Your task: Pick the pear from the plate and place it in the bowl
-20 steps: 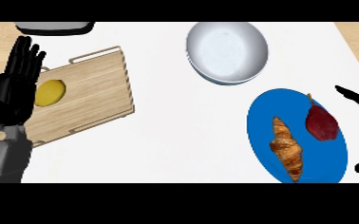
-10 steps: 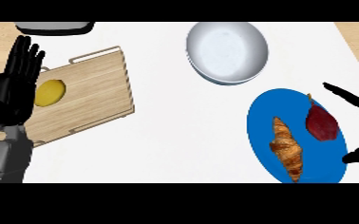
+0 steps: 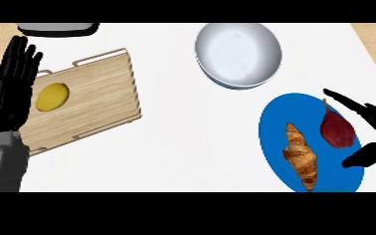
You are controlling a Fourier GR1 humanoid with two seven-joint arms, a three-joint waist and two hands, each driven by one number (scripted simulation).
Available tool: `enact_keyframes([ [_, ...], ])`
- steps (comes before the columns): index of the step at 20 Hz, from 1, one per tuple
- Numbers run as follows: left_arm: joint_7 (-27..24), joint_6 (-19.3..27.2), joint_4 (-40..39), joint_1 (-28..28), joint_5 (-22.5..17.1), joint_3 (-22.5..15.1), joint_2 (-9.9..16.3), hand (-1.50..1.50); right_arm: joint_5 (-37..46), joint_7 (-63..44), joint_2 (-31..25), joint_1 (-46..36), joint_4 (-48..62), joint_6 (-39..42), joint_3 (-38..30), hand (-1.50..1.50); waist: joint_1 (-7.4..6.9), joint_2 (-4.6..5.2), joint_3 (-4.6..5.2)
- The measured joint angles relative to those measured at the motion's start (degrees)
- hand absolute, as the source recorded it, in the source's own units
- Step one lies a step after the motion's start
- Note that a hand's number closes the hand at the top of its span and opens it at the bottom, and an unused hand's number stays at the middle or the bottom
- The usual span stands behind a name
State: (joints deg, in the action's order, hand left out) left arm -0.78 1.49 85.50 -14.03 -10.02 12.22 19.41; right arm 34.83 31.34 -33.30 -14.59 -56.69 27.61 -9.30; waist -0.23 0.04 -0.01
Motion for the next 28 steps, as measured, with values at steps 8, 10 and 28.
enact_keyframes([
  [8, 0.8, 0.3, -0.1, -1.2, 1.2, 0.0, -1.1, 0.0, 3.5, 2.8, 1.0, -3.5, 7.6, -3.8, 0.3, 1.5, 0.0, -0.01, 0.06],
  [10, 0.6, 0.3, -1.0, -2.0, 1.2, 0.5, -1.0, 0.0, 3.6, 4.2, 1.6, -4.3, 8.7, -6.0, -0.3, 1.5, 0.06, -0.05, 0.16],
  [28, 0.4, -1.3, 0.1, -0.4, 1.2, 1.4, -1.2, 0.0, 12.3, -5.1, -11.7, -2.6, 17.9, -18.5, -5.1, 1.5, 0.09, 0.12, 0.03],
])
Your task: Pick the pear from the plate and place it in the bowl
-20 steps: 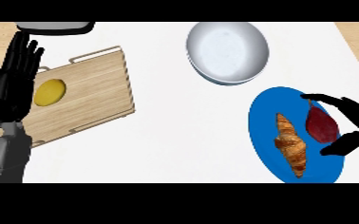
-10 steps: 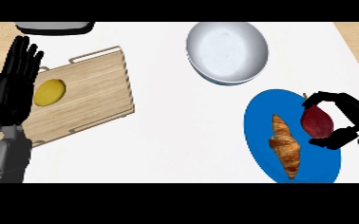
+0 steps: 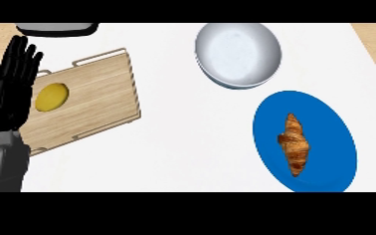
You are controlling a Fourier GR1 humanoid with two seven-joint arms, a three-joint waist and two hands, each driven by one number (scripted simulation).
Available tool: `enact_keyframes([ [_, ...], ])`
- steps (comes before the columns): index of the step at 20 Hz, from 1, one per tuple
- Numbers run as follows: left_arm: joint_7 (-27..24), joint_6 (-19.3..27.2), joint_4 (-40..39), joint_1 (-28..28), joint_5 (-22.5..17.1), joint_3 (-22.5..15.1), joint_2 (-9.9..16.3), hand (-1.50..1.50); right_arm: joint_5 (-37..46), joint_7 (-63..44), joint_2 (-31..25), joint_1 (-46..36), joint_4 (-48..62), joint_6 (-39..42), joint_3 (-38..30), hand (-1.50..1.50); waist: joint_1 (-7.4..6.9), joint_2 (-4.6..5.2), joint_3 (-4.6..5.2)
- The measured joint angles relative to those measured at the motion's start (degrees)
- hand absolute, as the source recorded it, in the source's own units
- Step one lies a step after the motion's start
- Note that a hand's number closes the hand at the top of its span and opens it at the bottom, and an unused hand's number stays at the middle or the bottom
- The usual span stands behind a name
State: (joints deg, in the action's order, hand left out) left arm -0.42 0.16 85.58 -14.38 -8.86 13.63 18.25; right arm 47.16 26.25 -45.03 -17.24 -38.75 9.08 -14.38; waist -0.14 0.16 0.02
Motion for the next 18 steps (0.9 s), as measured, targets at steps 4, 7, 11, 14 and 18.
enact_keyframes([
  [4, 0.5, 0.2, 0.7, 0.4, 0.1, 0.0, -0.2, 0.0, 1.0, -4.2, -4.2, 0.4, -0.9, -2.3, -2.0, 1.5, 0.22, -0.16, -0.02],
  [7, 0.8, 0.4, 1.7, 1.3, 0.3, 0.2, -0.1, 0.0, 0.0, -7.3, -6.3, 1.0, -5.3, -2.1, -3.9, 1.5, 0.46, -0.32, 0.03],
  [11, 0.5, 0.3, 0.6, 0.7, 0.4, 0.8, 0.3, 0.0, -4.2, -7.8, -8.4, 2.4, -13.2, 2.1, -7.1, 1.5, 1.06, -0.45, 0.08],
  [14, -0.1, -0.3, 0.0, 1.0, 0.1, 1.2, 0.5, 0.0, -8.2, -8.4, -8.7, 2.2, -19.8, 5.4, -9.5, 1.5, 1.31, -0.56, 0.11],
  [18, -0.5, 0.2, 0.2, 1.3, 0.5, 1.0, 0.0, 0.0, -13.5, -11.2, -8.9, 0.5, -29.0, 10.5, -12.3, 1.5, 1.31, -0.63, 0.12],
])
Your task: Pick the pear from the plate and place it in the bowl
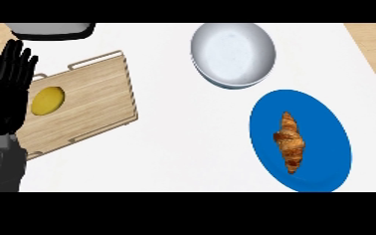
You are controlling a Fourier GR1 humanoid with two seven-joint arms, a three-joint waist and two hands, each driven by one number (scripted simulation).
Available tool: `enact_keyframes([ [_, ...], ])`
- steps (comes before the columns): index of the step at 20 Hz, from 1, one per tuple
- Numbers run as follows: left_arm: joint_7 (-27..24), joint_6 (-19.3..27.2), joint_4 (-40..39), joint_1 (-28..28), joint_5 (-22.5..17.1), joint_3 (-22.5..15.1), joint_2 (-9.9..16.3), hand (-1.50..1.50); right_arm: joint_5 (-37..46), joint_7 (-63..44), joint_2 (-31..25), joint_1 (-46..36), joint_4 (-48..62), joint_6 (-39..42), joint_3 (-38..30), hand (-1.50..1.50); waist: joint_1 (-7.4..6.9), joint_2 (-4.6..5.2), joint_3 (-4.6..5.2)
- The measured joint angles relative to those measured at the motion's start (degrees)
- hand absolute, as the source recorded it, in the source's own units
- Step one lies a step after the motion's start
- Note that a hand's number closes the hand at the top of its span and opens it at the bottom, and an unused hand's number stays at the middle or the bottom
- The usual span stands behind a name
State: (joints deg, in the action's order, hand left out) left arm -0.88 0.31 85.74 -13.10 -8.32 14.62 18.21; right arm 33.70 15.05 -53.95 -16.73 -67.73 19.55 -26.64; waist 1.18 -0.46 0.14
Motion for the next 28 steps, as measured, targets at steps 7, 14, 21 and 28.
enact_keyframes([
  [7, 0.6, 0.0, 0.1, -0.5, 0.2, -0.6, -0.4, 0.0, -12.1, -12.3, 4.6, -6.6, -13.4, 10.4, -2.5, 1.5, -0.42, 0.01, 0.0],
  [14, -0.8, 0.0, -1.2, -1.1, 0.8, -0.9, -1.1, 0.0, -20.7, -32.9, 10.6, -16.7, -23.7, 15.5, 1.8, 1.5, -1.15, 0.21, -0.01],
  [21, -0.2, -0.6, -0.9, -1.9, 0.6, -1.2, -1.1, 0.0, -19.5, -43.4, 15.8, -29.0, -19.8, 14.4, 12.2, 1.5, -2.05, 0.48, -0.05],
  [28, 0.0, -0.4, -2.0, -3.1, 0.7, -1.0, -1.1, 0.0, -14.2, -46.9, 24.7, -34.5, -13.4, 10.3, 21.0, 1.5, -2.06, 0.6, -0.1],
])
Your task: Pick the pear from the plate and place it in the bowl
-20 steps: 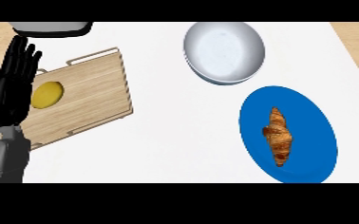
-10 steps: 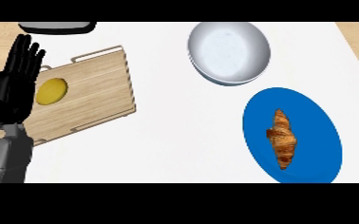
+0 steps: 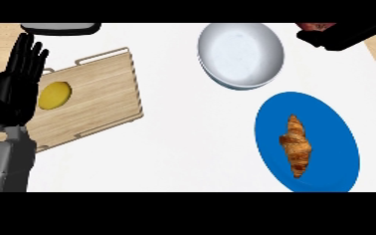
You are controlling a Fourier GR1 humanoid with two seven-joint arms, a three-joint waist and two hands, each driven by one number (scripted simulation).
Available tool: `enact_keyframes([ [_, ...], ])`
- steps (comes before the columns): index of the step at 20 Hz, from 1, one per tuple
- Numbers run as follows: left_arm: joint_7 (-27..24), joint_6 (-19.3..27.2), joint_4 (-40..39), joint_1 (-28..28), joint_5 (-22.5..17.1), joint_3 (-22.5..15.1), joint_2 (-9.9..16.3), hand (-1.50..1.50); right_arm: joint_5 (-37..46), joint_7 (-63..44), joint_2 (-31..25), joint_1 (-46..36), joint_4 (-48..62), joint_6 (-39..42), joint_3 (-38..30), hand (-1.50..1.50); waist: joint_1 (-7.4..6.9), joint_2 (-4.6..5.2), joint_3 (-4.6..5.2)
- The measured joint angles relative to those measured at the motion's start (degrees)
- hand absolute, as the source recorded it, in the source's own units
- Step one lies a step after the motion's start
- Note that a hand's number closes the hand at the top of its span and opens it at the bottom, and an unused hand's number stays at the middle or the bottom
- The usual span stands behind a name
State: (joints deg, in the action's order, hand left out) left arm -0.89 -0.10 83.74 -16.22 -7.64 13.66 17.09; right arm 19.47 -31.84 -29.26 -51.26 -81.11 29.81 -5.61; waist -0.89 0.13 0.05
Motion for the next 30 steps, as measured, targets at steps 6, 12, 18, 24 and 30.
enact_keyframes([
  [6, -0.5, -0.5, 0.5, 0.8, 0.1, 0.0, 0.0, 0.0, 7.0, 3.1, 6.6, 0.7, 7.0, -6.8, 5.7, 1.5, -0.07, 0.04, 0.0],
  [12, 0.8, -0.6, 1.5, 0.6, -0.1, 0.3, 0.6, 0.0, 15.4, 5.1, 10.5, -0.4, 18.8, -15.2, 8.9, 1.5, -0.34, 0.17, -0.05],
  [18, 0.9, 0.1, 1.5, 0.0, 0.4, -0.3, -0.4, 0.0, 15.5, 8.6, 15.0, -1.8, 31.6, -23.9, 4.9, -1.5, -0.51, 0.33, -0.07],
  [24, 0.0, 0.4, 1.1, 0.3, 0.9, -0.6, -1.1, 0.0, 11.2, 17.5, 18.4, -1.9, 37.4, -32.5, -1.3, -1.5, -0.58, 0.46, -0.1],
  [30, 0.3, 0.2, 1.3, 0.7, 0.4, -0.1, -0.9, 0.0, 8.5, 23.9, 17.6, -1.9, 36.8, -42.4, -7.2, -1.5, -0.04, 0.21, -0.09],
])
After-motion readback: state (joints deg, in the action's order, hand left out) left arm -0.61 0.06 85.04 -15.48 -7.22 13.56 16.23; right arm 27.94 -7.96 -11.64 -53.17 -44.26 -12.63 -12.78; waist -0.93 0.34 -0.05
